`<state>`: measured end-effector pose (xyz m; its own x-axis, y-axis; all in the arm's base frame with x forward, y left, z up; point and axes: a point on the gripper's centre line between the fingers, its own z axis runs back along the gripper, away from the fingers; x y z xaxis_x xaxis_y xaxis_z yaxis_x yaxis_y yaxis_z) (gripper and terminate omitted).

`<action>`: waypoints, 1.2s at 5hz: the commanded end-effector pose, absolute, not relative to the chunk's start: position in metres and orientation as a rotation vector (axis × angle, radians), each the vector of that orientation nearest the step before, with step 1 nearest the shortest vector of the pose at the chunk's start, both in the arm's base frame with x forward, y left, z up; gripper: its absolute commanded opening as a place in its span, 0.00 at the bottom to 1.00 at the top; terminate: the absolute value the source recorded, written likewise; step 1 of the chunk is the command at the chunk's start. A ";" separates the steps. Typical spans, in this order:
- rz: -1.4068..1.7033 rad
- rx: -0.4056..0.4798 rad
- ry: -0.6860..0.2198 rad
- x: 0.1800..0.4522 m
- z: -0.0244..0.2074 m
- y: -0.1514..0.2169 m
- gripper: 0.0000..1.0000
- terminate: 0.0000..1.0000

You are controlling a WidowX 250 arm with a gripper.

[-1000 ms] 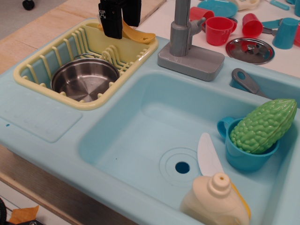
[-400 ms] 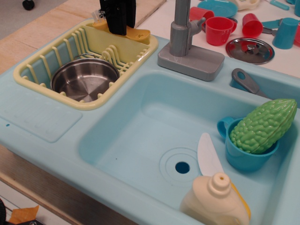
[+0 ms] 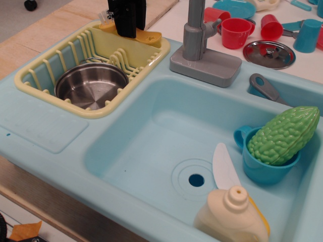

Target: Put brush into pot or pan

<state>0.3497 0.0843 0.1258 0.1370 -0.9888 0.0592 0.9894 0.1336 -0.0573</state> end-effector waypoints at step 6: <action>-1.186 -0.084 -0.088 0.281 0.141 0.073 0.00 0.00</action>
<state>0.2713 0.0706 0.1230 0.3924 -0.9108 0.1282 0.9197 0.3867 -0.0678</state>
